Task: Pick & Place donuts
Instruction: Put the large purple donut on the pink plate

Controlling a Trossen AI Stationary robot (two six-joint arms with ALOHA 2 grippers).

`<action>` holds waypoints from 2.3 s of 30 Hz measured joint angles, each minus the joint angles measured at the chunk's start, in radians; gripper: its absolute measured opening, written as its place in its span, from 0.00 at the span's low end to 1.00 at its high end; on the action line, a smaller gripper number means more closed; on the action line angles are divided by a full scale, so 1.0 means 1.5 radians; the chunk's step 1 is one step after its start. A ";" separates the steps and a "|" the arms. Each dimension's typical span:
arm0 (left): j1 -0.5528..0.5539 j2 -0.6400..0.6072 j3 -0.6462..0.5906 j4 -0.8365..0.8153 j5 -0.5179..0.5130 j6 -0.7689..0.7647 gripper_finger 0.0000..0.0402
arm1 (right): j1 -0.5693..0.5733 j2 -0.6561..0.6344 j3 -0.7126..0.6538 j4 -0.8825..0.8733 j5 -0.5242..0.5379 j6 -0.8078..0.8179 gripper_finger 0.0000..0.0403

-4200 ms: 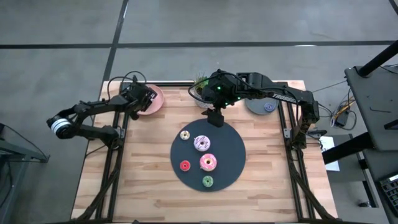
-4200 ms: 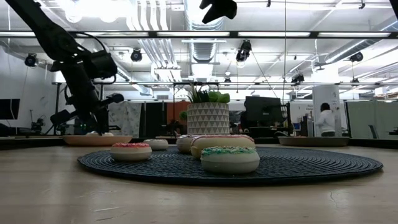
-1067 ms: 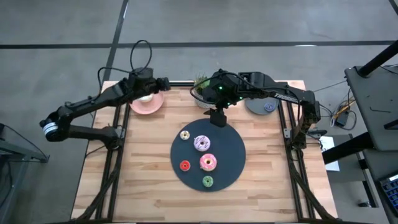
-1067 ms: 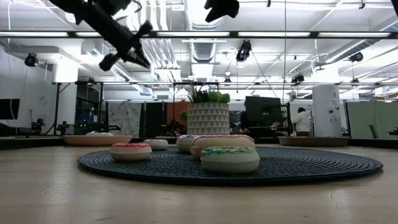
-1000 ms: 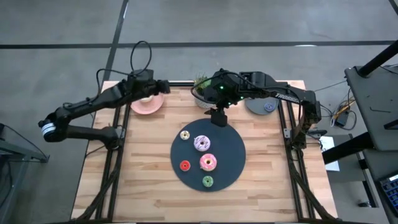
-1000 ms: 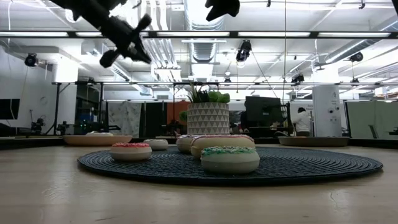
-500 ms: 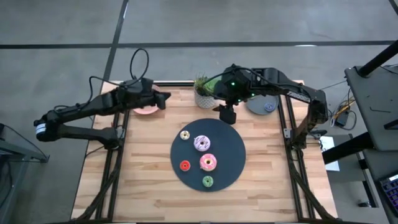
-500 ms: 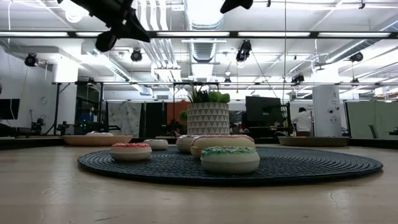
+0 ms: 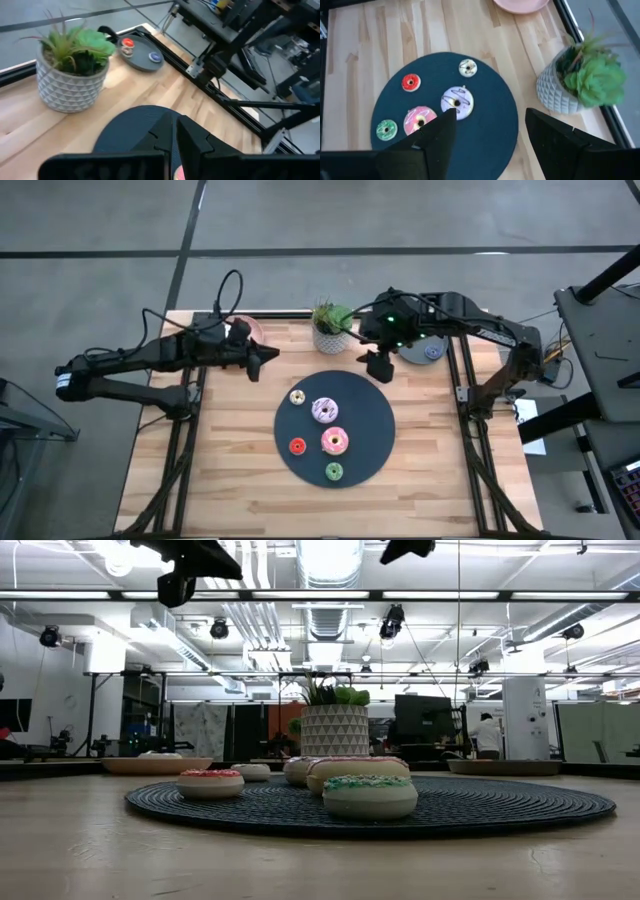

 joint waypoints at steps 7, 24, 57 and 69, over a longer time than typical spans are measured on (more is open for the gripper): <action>-0.004 -0.002 0.000 0.001 0.000 0.001 0.00 | 0.000 -0.103 -0.128 0.075 0.000 0.039 0.56; -0.046 0.026 0.036 0.013 0.065 0.117 0.00 | 0.002 -0.267 -0.322 0.182 -0.001 0.116 0.56; -0.050 0.147 0.090 0.099 0.167 0.081 0.57 | 0.002 -0.284 -0.349 0.184 0.000 0.116 0.56; -0.054 0.283 0.307 -0.192 0.193 0.306 0.58 | 0.001 -0.297 -0.349 0.168 0.020 0.113 0.56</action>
